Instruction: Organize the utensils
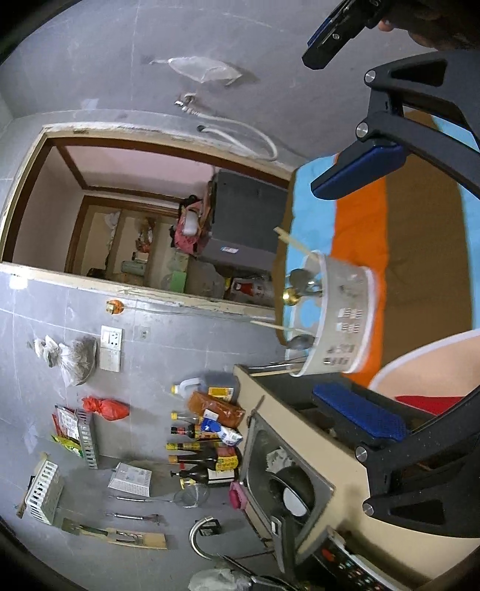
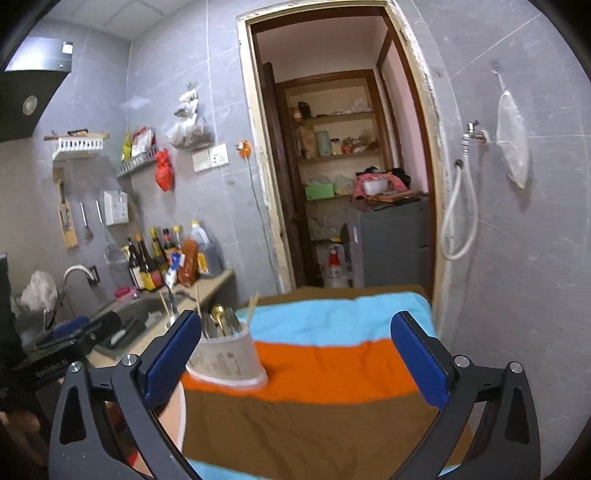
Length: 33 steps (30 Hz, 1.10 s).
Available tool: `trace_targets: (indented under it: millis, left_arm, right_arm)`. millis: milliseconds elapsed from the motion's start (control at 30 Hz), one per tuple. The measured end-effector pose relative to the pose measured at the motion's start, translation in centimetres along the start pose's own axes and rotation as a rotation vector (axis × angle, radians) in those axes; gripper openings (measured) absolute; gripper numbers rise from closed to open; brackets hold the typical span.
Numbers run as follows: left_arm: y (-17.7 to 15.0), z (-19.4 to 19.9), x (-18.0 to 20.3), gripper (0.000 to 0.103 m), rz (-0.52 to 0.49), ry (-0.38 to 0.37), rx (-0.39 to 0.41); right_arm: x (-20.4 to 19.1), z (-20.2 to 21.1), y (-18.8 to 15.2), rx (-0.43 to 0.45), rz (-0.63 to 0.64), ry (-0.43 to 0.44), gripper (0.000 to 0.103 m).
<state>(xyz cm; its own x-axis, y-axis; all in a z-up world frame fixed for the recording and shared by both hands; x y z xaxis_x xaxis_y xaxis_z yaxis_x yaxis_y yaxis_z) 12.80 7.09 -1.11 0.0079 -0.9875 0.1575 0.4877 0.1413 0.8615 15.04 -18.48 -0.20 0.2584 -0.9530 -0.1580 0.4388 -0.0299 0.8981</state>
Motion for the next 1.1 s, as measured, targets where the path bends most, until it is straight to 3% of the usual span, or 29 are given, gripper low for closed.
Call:
trace_targets:
  millis: [333,600,1100]
  left_arm:
    - [-5.2,3.4,1.2,0.098,-0.029,0.024,-0.069]
    - [-7.9,5.5,1.7,0.098,-0.051,0.052,-0.047]
    - [-7.9,6.5,3.2,0.098,-0.075,0.032,0.0]
  right_arm:
    - [0.2,4.7,-4.5,-0.068,0.022,-0.015,0.103]
    - [0.4,7.3,-6.6,-0.062,0.014,-0.04,0.103]
    - [1.8,7.9,-6.7,-0.061,0.008,-0.068,0.103]
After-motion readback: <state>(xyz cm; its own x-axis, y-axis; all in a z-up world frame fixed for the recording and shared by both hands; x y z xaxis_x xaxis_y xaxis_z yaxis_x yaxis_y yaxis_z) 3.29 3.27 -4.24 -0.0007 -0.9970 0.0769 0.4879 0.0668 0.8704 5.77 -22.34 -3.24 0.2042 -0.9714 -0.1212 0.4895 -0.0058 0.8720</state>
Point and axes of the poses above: each gripper's, at about its wrist camera, not at the fingertips, and z roughly against the way its jaws point, x to its right, y to its top, the point moved 1 cm from there along -z, roughly the way its jaws point, and after that the axes turned 7 degrees about -x, right-handed, at the moved point
